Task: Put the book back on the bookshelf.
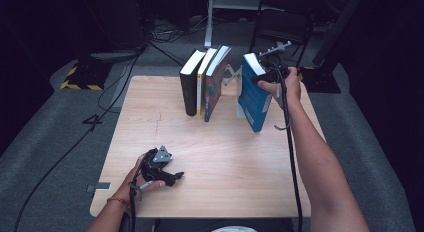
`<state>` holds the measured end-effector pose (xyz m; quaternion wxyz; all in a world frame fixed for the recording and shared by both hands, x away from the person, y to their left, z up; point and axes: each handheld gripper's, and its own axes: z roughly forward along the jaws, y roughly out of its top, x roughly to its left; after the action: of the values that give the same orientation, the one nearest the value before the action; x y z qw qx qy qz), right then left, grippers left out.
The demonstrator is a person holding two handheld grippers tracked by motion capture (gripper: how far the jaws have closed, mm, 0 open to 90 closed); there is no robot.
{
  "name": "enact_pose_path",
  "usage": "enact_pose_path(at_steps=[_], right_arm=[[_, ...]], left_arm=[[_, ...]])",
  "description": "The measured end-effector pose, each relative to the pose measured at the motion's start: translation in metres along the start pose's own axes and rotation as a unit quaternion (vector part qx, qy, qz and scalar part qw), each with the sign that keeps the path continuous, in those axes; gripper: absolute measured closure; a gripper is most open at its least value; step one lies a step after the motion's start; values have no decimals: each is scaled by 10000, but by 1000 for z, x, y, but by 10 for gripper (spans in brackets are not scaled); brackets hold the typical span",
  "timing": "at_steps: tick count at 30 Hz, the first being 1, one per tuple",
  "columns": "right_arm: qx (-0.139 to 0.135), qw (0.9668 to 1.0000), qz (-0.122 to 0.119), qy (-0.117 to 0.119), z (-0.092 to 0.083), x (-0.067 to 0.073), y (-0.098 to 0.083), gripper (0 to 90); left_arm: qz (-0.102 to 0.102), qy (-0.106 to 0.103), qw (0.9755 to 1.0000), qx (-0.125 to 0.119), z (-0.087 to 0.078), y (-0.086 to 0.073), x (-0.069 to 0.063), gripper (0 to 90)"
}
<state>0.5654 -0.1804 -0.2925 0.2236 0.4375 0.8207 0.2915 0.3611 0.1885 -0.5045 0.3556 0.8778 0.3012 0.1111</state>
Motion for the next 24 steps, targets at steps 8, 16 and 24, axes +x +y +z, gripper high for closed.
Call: enact_pose_path(at_steps=[8, 16, 24], right_arm=[[-34, 9994, 252, -230, -2, -8, 3, 600], [-92, 9977, 322, -587, -3, -9, 13, 603], [-243, 9942, 666, -811, -2, -14, 19, 603]], left_arm=[[15, -6, 10000, 4, 0, 0, 0, 157], [9, -11, 10000, 5, 0, 0, 0, 157], [50, -53, 10000, 9, -1, -1, 0, 157]])
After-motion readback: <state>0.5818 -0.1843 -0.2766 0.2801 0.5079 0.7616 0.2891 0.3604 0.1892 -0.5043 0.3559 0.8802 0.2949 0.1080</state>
